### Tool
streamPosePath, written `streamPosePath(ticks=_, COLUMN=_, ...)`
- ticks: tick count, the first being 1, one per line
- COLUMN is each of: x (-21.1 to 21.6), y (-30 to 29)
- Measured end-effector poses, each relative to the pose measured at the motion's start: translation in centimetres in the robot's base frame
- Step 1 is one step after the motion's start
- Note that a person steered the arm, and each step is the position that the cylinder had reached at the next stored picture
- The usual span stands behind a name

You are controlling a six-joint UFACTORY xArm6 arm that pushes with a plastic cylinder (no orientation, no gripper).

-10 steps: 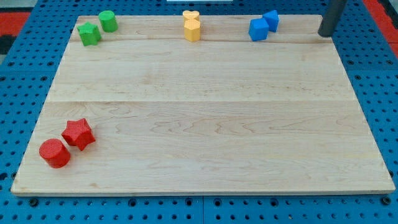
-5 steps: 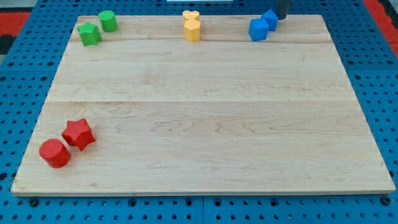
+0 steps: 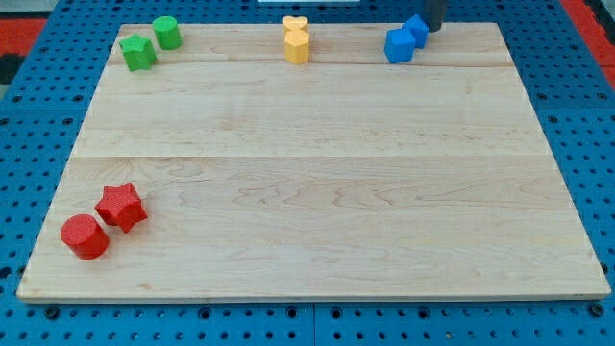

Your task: Separate the blue blocks

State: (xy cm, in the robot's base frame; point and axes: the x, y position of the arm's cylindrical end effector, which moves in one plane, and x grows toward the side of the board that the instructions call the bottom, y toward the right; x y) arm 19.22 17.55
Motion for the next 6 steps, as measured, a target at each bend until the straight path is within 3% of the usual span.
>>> streamPosePath(ticks=2, x=1.0, y=-3.1)
streamPosePath(ticks=3, x=4.2, y=-2.6)
streamPosePath(ticks=4, x=6.2, y=-5.6)
streamPosePath(ticks=6, x=1.9, y=0.5)
